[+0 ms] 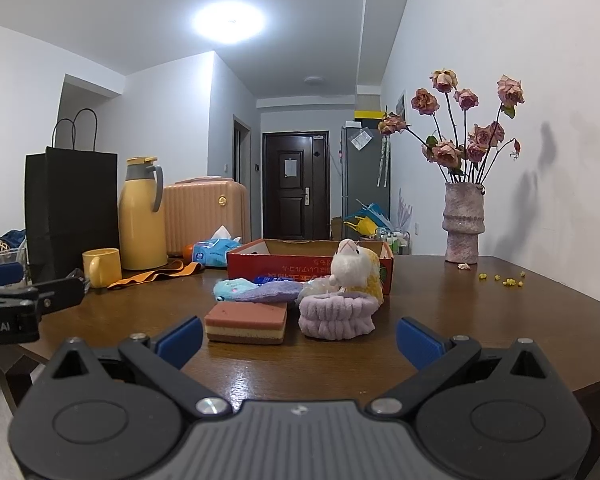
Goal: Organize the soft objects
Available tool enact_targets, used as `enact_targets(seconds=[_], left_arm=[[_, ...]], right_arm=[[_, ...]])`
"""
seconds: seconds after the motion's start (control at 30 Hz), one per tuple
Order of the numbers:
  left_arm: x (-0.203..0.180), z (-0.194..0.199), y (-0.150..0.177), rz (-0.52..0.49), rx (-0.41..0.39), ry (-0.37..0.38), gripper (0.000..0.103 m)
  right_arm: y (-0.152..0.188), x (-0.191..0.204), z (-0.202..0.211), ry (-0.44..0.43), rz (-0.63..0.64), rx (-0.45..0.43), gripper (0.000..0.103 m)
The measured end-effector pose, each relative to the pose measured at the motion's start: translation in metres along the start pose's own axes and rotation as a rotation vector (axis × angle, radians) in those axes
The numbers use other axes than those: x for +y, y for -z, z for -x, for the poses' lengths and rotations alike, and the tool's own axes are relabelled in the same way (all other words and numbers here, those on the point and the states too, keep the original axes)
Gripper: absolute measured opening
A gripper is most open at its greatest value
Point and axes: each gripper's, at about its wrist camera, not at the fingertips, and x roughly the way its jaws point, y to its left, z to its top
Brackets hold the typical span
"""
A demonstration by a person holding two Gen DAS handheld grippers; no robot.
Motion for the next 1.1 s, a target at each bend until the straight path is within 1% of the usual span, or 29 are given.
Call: enact_targets(seconds=[1.1], left_arm=[[0.0006,-0.0066,0.0005,0.004,0.007,-0.001,0.103]], right_arm=[[-0.0008,0.0002,0.0021,0.007,0.009,-0.005,0.103]])
